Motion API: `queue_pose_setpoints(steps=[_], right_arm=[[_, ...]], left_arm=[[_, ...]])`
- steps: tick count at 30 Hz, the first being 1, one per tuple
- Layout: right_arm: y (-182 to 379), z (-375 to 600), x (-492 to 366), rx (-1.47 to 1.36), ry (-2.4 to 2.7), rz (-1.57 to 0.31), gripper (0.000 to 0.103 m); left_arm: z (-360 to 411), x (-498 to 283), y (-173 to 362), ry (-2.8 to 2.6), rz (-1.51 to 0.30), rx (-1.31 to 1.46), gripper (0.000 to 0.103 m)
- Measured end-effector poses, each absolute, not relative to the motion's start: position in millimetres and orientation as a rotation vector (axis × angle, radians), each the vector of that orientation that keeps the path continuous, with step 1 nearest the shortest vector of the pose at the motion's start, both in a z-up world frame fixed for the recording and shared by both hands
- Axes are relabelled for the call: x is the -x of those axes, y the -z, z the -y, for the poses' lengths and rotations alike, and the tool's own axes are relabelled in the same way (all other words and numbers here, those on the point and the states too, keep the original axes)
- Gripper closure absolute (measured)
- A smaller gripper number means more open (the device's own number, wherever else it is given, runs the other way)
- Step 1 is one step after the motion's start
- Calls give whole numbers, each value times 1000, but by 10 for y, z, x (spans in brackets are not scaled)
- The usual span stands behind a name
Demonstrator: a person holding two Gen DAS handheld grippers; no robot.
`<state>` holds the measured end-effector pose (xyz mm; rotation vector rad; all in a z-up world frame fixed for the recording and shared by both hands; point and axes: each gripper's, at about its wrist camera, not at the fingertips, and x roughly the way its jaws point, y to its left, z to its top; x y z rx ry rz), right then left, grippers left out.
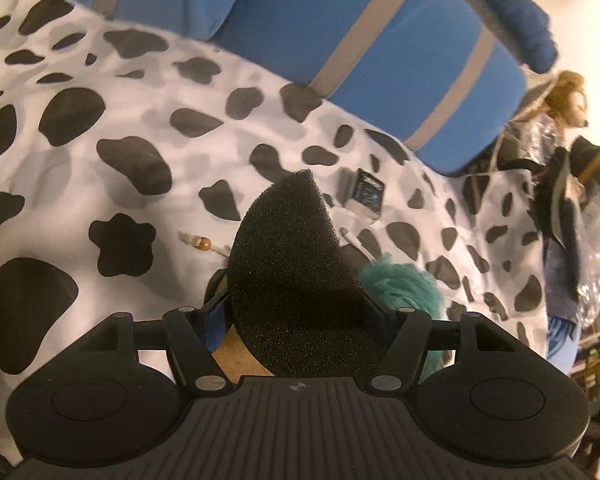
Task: Organize soft objects
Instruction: 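Grasp the black sponge with the left gripper while the right gripper holds the soap bar, then lower the sponge and soap bar into the box and open both grippers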
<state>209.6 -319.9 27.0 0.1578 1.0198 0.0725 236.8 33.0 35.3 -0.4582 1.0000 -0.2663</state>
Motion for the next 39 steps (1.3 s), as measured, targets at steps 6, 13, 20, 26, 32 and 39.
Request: queue_pose_setpoints(steps=[6,13,20,26,32,39], right_arm=[[-428,3169,-1878,-204,-116,-993,52],[-430,2981,-1546,-200,-225,-1020,52],[-364,2823,-1220,-208,-306,-1075,52],[-328,2639,-968,-186,-375,-1120,52],[-261,2456,-702,-146,-420,-1180,52],[-180,2263,-368,-99,-449,-1254,52]], left_arm=[[-258,-2149,-398,322,-986,414,38],[-239,-1772,-396,370,-995,378,38],[-245,-1404,-348,403,-1025,350,38],[-171,-1085,-306,427,-1065,270,38],[-89,-774,-219,469,-1136,221,38],[49,-460,-110,490,-1212,134,38]])
